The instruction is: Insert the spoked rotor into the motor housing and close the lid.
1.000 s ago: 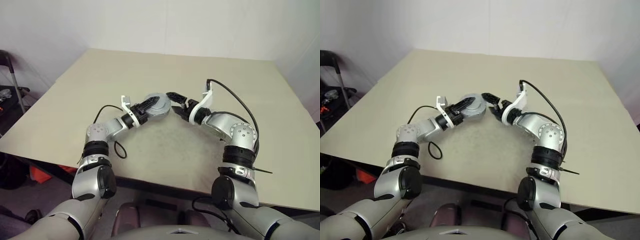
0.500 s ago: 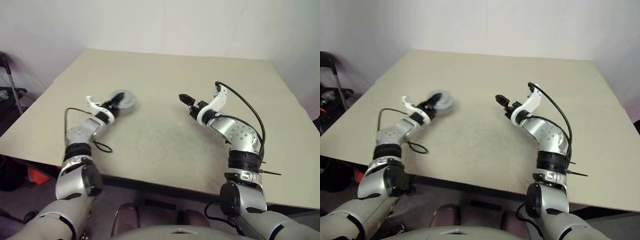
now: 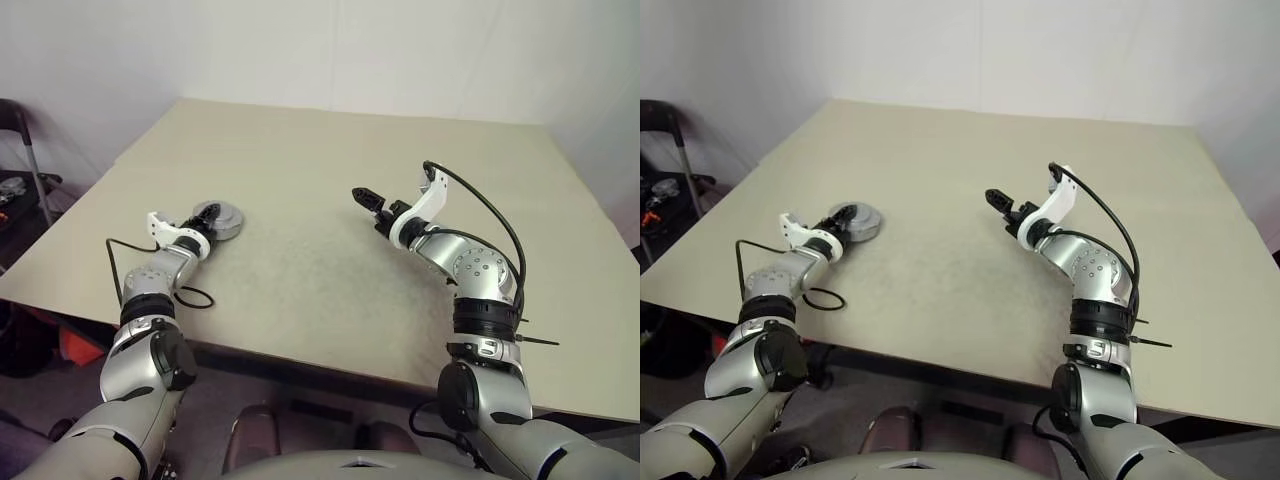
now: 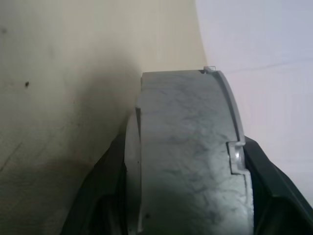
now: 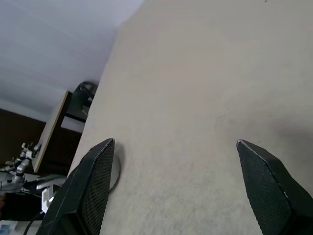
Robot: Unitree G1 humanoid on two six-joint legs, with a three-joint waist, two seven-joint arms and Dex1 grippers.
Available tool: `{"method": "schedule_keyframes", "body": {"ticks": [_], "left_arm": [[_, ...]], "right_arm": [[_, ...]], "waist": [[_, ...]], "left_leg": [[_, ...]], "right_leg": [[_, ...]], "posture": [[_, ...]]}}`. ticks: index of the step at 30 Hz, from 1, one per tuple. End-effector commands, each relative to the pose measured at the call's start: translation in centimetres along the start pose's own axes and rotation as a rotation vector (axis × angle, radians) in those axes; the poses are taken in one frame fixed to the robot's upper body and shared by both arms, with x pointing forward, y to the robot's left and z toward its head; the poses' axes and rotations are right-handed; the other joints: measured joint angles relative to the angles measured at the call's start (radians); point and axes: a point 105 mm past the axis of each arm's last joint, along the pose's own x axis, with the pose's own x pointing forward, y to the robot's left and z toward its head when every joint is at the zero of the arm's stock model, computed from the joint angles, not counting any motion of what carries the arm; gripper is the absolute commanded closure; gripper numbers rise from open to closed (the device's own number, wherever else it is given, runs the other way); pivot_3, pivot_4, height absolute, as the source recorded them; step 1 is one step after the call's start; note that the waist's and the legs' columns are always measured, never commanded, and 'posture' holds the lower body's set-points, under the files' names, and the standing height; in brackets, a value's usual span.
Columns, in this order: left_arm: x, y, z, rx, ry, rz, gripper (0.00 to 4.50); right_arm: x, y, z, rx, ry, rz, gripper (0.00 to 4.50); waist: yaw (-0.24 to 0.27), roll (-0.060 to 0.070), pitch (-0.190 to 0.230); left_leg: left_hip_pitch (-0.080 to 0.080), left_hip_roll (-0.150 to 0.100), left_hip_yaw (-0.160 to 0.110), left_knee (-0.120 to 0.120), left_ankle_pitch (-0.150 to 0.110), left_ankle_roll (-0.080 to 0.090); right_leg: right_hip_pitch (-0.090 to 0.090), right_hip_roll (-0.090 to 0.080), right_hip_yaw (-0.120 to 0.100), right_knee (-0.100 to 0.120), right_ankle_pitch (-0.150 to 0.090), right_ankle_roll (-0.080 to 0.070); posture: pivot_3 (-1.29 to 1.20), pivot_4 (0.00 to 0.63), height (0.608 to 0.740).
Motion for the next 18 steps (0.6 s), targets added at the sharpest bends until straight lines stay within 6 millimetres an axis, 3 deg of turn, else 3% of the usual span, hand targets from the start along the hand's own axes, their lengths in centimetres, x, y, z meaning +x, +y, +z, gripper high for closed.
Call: {"method": "schedule_keyframes", "body": {"ticks": [1,4,13,18], "left_arm": [[-0.4,-0.1,2.6,0.055,-0.084,0.025,1.05],[-0.6,0.2,3.5,0.071,-0.099,0.050,0.07],[-1.7,-0.3,7.1,0.144,-0.192,0.060,0.07],[-1.6,-1.7,7.7,0.273,-0.213,0.023,0.07]], "right_arm": [[0.3,1.2,0.9,-0.016,-0.017,0.037,0.00],[0.5,1.1,0.8,-0.017,-0.005,0.035,0.00],[0.9,1.0,0.6,-0.025,0.032,0.032,0.00],[0.9,1.3,0.6,-0.048,0.028,0.055,0.00]], "waist": [[-0.007,0.000,0.000],[-0.016,0.000,0.000],[-0.041,0.000,0.000],[-0.026,0.000,0.000]], "left_leg": [[0.001,0.000,0.000,0.000,0.000,-0.001],[0.004,0.000,0.000,-0.001,0.002,-0.004],[0.005,0.001,0.000,-0.002,0.005,-0.008],[-0.001,0.001,0.000,-0.002,0.004,-0.006]], "right_leg": [[0.001,0.000,0.000,0.000,0.000,0.000],[0.001,0.000,0.001,0.002,0.001,-0.001],[-0.002,0.002,0.001,0.006,0.000,-0.006],[-0.005,0.001,0.000,0.003,0.002,-0.005]], "posture": [[0.00,0.000,0.740],[0.00,0.000,0.740],[0.00,0.000,0.740],[0.00,0.000,0.740]]}}
